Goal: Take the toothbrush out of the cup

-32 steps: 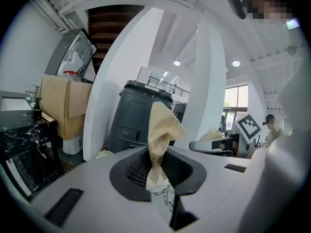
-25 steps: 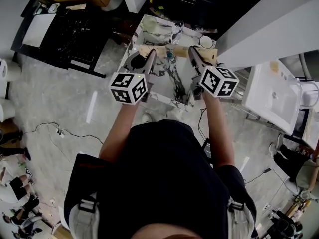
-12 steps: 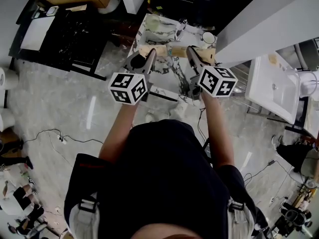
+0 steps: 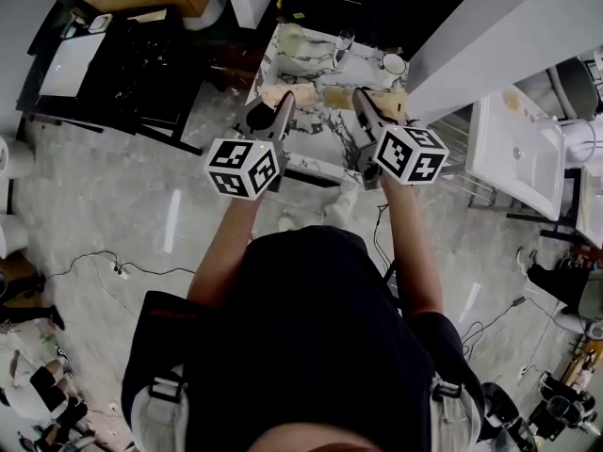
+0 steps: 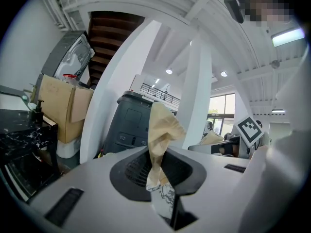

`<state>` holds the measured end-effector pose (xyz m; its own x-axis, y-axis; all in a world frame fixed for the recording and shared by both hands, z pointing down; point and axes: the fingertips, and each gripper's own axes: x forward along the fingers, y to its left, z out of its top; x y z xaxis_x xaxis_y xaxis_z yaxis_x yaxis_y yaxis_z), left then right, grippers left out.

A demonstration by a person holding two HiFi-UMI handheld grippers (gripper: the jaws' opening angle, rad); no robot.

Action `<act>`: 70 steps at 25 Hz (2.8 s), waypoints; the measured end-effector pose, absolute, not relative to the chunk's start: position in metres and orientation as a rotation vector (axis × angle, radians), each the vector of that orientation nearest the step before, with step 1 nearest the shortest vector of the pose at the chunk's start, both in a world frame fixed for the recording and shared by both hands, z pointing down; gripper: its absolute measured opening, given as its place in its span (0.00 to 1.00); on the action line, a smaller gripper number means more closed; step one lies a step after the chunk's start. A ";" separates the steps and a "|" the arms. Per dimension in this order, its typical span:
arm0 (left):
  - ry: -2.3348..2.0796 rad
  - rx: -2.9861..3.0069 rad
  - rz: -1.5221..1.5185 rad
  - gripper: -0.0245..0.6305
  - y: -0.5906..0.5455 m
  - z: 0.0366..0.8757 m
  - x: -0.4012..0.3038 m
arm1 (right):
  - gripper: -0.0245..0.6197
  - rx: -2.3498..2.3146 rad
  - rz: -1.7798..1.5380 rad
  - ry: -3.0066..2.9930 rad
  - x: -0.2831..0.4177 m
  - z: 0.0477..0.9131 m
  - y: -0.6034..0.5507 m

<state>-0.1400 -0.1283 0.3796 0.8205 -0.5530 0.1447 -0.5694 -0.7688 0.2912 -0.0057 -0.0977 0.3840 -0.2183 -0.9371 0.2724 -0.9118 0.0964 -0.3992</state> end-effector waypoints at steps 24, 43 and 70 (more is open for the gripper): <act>-0.790 2.704 0.016 0.13 -0.085 0.373 -0.194 | 0.14 -1.989 -0.680 2.305 -0.070 0.375 -0.053; -0.834 2.691 0.005 0.13 -0.050 0.357 -0.145 | 0.13 -1.971 -0.631 2.325 -0.023 0.355 -0.021; -0.910 2.708 0.066 0.13 -0.011 0.358 -0.153 | 0.12 -1.866 -0.633 2.448 -0.040 0.355 0.012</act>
